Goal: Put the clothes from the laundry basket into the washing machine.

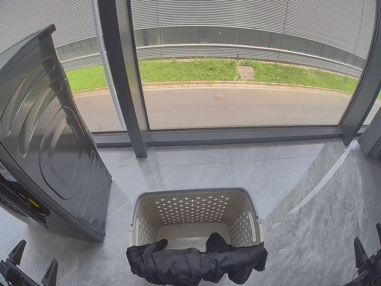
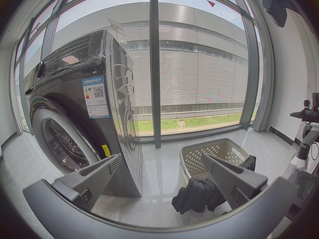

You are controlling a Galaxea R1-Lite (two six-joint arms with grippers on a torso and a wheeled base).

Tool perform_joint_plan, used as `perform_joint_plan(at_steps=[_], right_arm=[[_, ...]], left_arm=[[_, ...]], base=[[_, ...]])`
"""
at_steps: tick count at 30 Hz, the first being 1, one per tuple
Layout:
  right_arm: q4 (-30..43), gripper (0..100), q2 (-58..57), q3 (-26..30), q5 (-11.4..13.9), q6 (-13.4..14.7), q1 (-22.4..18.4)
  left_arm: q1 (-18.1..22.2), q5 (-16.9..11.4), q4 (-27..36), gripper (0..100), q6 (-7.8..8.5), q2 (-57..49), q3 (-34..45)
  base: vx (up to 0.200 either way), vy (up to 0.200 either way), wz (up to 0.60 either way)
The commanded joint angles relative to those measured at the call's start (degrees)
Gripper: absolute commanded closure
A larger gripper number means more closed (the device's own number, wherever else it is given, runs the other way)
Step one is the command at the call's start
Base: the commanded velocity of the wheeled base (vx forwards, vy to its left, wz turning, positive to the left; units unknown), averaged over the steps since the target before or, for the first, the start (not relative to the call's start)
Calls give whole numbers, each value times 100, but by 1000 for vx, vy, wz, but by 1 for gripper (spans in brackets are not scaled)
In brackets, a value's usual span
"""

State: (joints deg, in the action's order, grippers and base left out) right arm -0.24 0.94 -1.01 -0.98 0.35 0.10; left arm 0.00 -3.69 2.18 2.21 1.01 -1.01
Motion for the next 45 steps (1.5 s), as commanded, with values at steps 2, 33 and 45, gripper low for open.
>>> perform_joint_plan(at_steps=[2,33,45], right_arm=[[-2,0,-94,92,1,0,8],[-2,0,-94,92,1,0,-1],[-2,0,-94,92,1,0,8]], left_arm=[[0,0,2,0,-1,-101,101],[0,9,2,0,-19,-101,101],[0,9,2,0,-1,-101,101]], base=[[0,0,0],[77,0,0],[50,0,0]])
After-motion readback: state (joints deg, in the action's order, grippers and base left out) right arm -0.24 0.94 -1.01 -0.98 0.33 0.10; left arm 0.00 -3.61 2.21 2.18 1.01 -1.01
